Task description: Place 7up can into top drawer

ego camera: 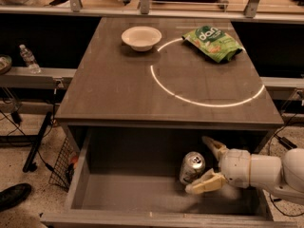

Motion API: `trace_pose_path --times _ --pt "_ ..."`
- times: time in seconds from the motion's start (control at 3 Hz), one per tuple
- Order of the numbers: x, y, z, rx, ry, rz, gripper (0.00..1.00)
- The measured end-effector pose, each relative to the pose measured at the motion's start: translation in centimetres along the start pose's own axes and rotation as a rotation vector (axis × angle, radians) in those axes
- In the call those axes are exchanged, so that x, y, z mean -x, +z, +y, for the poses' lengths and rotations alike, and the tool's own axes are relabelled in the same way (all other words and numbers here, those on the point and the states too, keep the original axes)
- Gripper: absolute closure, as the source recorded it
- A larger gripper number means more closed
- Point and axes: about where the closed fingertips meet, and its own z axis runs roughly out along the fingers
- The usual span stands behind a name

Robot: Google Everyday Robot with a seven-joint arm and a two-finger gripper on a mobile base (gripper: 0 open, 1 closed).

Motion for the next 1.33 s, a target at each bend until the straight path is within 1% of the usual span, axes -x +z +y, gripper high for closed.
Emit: trace_pose_path --times 0.67,1.0,1.33 --pt "0.5 -3.2 -0.8 -0.028 0.001 0.039 0.00" --pt "0.8 -5.9 -1.2 -0.035 -0.006 0.104 0.18" --pt "0.6 -9.8 -1.1 -0.038 -0.010 0.196 0.49"
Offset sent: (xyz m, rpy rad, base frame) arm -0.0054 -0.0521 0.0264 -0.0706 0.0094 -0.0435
